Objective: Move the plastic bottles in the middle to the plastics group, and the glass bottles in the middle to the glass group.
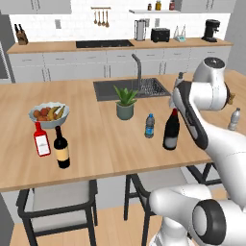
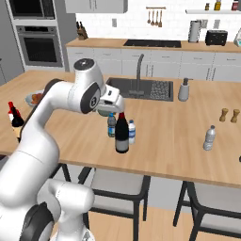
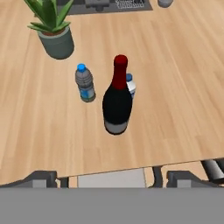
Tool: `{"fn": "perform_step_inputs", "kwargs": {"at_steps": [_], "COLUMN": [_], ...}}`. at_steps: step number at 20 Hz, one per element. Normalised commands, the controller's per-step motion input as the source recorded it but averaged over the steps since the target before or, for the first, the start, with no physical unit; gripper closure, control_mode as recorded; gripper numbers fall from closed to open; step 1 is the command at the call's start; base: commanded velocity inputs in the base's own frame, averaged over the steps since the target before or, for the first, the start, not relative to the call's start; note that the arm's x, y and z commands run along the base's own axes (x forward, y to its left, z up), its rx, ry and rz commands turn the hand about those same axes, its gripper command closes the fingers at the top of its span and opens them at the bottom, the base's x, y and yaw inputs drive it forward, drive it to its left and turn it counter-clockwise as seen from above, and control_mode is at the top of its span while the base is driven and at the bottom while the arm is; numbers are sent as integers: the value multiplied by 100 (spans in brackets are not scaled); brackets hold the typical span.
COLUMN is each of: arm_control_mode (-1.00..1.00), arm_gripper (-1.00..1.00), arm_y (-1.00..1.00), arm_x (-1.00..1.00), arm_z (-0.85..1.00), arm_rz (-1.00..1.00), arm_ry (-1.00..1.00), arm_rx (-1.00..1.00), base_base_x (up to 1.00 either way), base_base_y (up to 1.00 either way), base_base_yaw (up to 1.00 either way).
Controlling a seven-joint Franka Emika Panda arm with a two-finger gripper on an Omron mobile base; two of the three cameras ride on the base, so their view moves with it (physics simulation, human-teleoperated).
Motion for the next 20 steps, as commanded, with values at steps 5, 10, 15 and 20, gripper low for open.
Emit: {"fn": "perform_step_inputs", "kwargs": {"at_steps": [5, 10, 15, 20], "arm_control_mode": [-100, -100, -100, -100], "arm_gripper": [-100, -100, -100, -100], "arm_y": [-10, -17, -4, 0], "arm_x": [35, 55, 42, 17], "arm_z": [-11, -18, -26, -22], "arm_rz": [1, 3, 1, 0], "arm_ry": [-2, 0, 0, 1], "arm_rx": [0, 1, 0, 0], "base_base_x": [0, 0, 0, 0], "base_base_y": [0, 0, 0, 0], "base_base_yaw": [0, 0, 0, 0]}}
